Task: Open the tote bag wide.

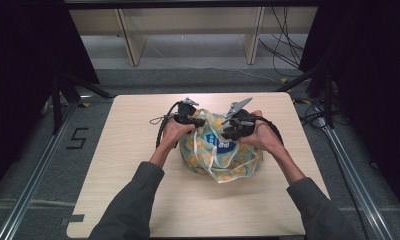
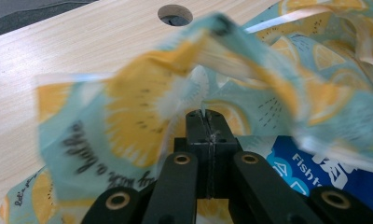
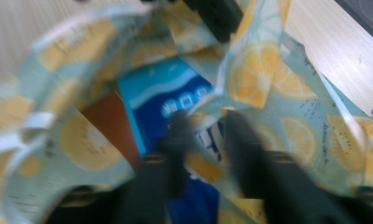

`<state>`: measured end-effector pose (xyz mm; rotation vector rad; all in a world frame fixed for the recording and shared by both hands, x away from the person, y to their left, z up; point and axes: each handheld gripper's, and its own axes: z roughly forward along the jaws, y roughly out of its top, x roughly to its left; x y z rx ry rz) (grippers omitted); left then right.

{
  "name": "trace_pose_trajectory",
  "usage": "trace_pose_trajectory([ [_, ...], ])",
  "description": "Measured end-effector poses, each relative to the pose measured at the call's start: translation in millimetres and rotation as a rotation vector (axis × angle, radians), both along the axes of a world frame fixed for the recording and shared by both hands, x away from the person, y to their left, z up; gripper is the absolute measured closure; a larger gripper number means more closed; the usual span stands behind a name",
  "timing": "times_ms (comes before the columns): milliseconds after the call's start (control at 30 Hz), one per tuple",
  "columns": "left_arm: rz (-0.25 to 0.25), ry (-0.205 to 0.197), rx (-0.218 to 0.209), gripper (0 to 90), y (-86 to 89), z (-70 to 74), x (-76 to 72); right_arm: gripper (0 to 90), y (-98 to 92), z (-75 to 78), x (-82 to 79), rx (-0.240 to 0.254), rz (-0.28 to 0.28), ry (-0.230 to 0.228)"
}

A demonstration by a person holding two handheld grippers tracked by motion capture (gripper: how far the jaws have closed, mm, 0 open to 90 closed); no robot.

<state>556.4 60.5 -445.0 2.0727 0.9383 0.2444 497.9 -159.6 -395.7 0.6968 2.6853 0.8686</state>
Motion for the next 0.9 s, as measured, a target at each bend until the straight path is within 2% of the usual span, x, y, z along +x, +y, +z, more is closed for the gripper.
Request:
trace_pose_trajectory([
  [67,-0.006,-0.002,0.003,89.2,0.0,0.4,-1.4,90.0,-2.3,4.9,6.7,0.015,-0.056,-0.029],
  [100,-0.009,-0.004,0.005,89.2,0.0,0.7,-2.1,90.0,-6.1,8.6,14.5,0.031,-0.066,-0.072],
  [200,-0.025,-0.010,0.008,89.2,-0.8,2.4,-5.2,90.0,-21.3,19.8,40.3,0.091,-0.199,-0.157],
  [267,-0.046,-0.015,0.022,89.2,-2.1,4.2,-9.4,90.0,-35.0,24.0,59.4,0.102,-0.291,-0.187],
  [333,-0.081,-0.020,0.040,89.2,-3.8,7.1,-14.2,90.0,-47.6,20.2,77.2,0.107,-0.362,-0.198],
  [367,-0.094,-0.025,0.038,89.2,-4.9,8.3,-16.7,90.0,-53.8,16.4,84.9,0.084,-0.384,-0.193],
  [433,-0.118,-0.033,0.045,89.2,-5.7,11.1,-20.4,90.0,-64.4,2.0,96.8,0.039,-0.426,-0.155],
  [533,-0.125,-0.044,0.031,89.2,-4.7,14.9,-21.6,90.0,-71.0,-22.8,104.8,-0.010,-0.456,-0.090],
  [567,-0.117,-0.055,0.023,89.2,-3.4,15.9,-21.0,90.0,-73.8,-30.7,107.4,-0.027,-0.446,-0.087],
  [633,-0.087,-0.071,-0.002,89.3,-0.4,17.2,-18.3,90.0,-78.9,-42.6,109.3,-0.028,-0.471,-0.056],
  [700,-0.056,-0.073,-0.031,89.4,1.5,16.9,-13.8,90.0,-85.6,-50.1,110.0,-0.043,-0.472,-0.041],
  [733,-0.049,-0.076,-0.032,89.3,3.0,16.6,-11.1,90.0,-85.2,-51.5,106.9,-0.027,-0.519,-0.003],
  [800,-0.018,-0.063,-0.075,89.4,2.7,14.0,-7.5,90.0,-88.9,-52.0,103.7,-0.038,-0.504,0.008],
  [900,-0.005,-0.063,-0.075,89.4,4.0,11.2,-3.9,85.8,-94.5,-49.5,99.7,-0.017,-0.507,0.061],
])
